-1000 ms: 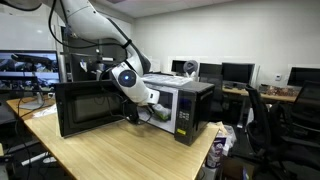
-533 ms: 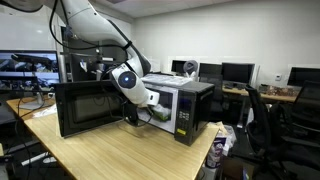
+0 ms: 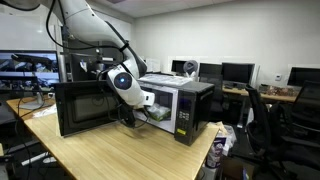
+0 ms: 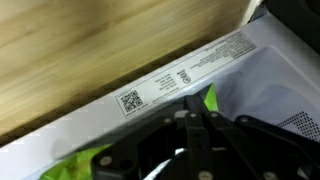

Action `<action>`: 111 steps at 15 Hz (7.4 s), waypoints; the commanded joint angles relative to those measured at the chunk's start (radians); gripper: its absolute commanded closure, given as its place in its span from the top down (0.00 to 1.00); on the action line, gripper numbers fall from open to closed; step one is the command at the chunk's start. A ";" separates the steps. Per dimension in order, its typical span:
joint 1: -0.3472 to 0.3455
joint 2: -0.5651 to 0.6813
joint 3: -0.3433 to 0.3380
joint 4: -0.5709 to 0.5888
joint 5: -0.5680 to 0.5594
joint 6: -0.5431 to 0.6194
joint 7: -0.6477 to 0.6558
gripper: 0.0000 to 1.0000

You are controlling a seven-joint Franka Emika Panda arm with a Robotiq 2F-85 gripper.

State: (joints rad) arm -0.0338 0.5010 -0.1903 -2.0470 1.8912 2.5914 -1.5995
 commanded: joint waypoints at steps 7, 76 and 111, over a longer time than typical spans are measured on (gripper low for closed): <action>0.020 -0.180 -0.009 -0.229 0.088 0.003 -0.285 0.00; -0.121 -0.344 0.083 -0.388 -0.716 0.204 -0.234 1.00; -0.055 -0.173 0.059 -0.280 -0.989 0.183 -0.147 0.99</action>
State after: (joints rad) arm -0.0970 0.3228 -0.1234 -2.3315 0.9307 2.7846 -1.7628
